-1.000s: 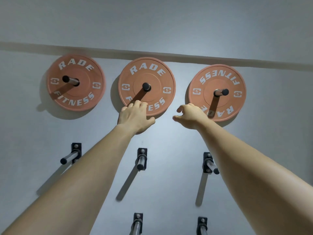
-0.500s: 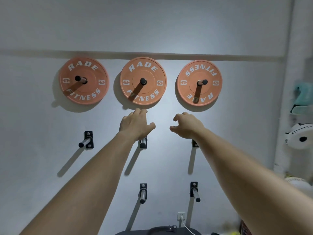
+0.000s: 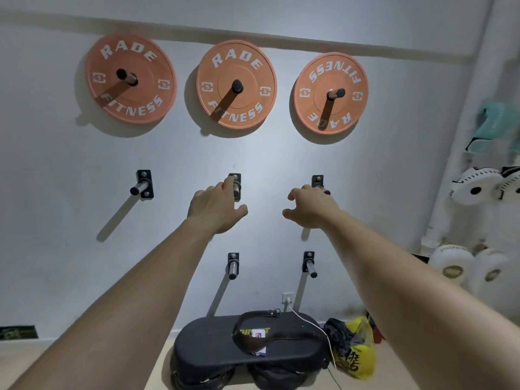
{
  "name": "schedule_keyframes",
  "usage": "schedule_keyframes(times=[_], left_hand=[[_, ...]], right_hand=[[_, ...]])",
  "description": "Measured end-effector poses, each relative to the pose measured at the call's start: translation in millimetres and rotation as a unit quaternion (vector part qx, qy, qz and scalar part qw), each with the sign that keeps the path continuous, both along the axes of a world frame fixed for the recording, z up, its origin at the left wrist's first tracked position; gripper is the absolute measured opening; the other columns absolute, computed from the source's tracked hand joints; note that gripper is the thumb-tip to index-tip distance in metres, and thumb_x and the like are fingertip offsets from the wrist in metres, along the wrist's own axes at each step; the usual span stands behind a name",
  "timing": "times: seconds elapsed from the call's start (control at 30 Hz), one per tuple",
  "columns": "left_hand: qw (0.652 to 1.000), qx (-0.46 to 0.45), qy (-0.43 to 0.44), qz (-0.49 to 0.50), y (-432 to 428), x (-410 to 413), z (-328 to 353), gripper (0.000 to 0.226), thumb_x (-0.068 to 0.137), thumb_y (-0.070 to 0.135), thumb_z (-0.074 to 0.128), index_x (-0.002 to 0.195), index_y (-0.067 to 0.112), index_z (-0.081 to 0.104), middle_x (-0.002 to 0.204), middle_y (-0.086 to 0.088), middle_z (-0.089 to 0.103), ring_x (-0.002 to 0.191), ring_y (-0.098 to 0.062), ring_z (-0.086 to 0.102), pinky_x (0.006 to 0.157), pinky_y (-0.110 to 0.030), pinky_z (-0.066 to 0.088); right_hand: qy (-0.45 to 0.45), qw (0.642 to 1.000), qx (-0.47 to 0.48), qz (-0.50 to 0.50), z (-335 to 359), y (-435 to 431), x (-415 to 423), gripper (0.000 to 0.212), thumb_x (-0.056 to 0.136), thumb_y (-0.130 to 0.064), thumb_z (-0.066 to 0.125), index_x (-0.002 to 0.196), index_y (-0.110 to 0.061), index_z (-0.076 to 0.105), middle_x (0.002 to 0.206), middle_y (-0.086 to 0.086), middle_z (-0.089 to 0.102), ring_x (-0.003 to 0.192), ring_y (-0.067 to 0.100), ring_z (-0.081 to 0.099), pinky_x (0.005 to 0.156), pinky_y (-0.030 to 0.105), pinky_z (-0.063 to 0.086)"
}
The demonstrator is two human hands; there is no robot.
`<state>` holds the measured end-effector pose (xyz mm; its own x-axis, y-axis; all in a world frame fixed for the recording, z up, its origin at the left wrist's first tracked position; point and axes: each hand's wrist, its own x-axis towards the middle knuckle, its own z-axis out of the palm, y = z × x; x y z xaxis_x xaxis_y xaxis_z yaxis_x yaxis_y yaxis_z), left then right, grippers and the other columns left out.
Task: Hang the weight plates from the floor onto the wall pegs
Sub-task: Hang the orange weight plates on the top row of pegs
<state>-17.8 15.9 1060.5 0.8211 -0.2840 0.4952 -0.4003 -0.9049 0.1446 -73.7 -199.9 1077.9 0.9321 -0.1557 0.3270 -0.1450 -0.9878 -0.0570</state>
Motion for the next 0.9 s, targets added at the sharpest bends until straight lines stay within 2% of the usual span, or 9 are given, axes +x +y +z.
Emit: schedule_keyframes(times=[0.1,0.27,0.4,0.47,0.57,0.7,0.83,0.9], left_hand=[[0.999,-0.024,0.048,0.000,-10,-9,-12,0.068,0.094,0.050,0.046,0.150,0.018,0.027,0.139,-0.004,0.055,0.122,-0.029,0.053,0.097,-0.041,0.039],[0.995,0.006,0.098,0.021,-49,-18,-41,0.070,0.092,0.049,0.049,0.151,0.019,0.028,0.139,-0.004,0.051,0.123,-0.028,0.051,0.095,-0.043,0.041],[0.991,0.019,0.123,0.036,-117,-25,-78,0.065,0.091,0.047,0.050,0.146,0.016,0.035,0.136,-0.005,0.053,0.118,-0.028,0.051,0.085,-0.041,0.042],[0.988,0.015,0.144,0.049,-156,-28,-105,0.067,0.091,0.047,0.050,0.149,0.017,0.033,0.141,-0.005,0.050,0.123,-0.028,0.050,0.087,-0.041,0.042],[0.981,0.011,0.184,0.060,-227,-30,-157,0.070,0.092,0.048,0.052,0.152,0.017,0.031,0.146,-0.006,0.047,0.127,-0.030,0.048,0.093,-0.043,0.044],[0.969,0.026,0.235,0.068,-297,-39,-232,0.067,0.089,0.046,0.053,0.146,0.017,0.037,0.137,-0.009,0.052,0.117,-0.032,0.053,0.090,-0.044,0.048],[0.951,0.051,0.294,0.084,-326,-49,-316,0.072,0.088,0.050,0.055,0.149,0.017,0.035,0.146,-0.009,0.048,0.128,-0.033,0.049,0.097,-0.047,0.045],[0.945,0.056,0.313,0.080,-330,-56,-354,0.070,0.088,0.051,0.056,0.146,0.016,0.039,0.144,-0.009,0.050,0.127,-0.034,0.050,0.098,-0.047,0.045]], right_hand=[[0.004,1.000,0.003,0.006,-15,-18,-8,0.053,0.092,-0.048,0.055,0.140,-0.027,0.049,0.140,0.003,0.048,0.131,0.028,0.040,0.094,0.041,0.042],[0.006,1.000,-0.009,0.018,-35,-66,-12,0.052,0.092,-0.047,0.054,0.140,-0.026,0.050,0.141,0.003,0.048,0.130,0.027,0.041,0.092,0.039,0.041],[0.026,0.999,-0.006,0.028,-66,-133,-9,0.051,0.091,-0.045,0.054,0.138,-0.026,0.052,0.138,0.003,0.050,0.129,0.028,0.042,0.092,0.040,0.041],[0.039,0.998,-0.004,0.045,-93,-171,-6,0.050,0.091,-0.046,0.054,0.137,-0.027,0.053,0.137,0.003,0.051,0.128,0.027,0.043,0.091,0.041,0.041],[0.067,0.995,-0.002,0.078,-149,-240,0,0.049,0.090,-0.047,0.054,0.135,-0.027,0.055,0.137,0.004,0.051,0.127,0.028,0.045,0.093,0.042,0.045],[0.122,0.986,0.044,0.101,-228,-308,0,0.049,0.088,-0.045,0.055,0.132,-0.023,0.058,0.133,0.008,0.055,0.122,0.032,0.050,0.096,0.044,0.048],[0.184,0.974,0.080,0.107,-324,-341,-10,0.049,0.087,-0.044,0.055,0.130,-0.021,0.061,0.133,0.010,0.057,0.121,0.035,0.052,0.095,0.044,0.049],[0.210,0.968,0.091,0.107,-369,-348,-19,0.043,0.089,-0.044,0.055,0.123,-0.020,0.064,0.127,0.011,0.059,0.115,0.035,0.053,0.089,0.042,0.049]])
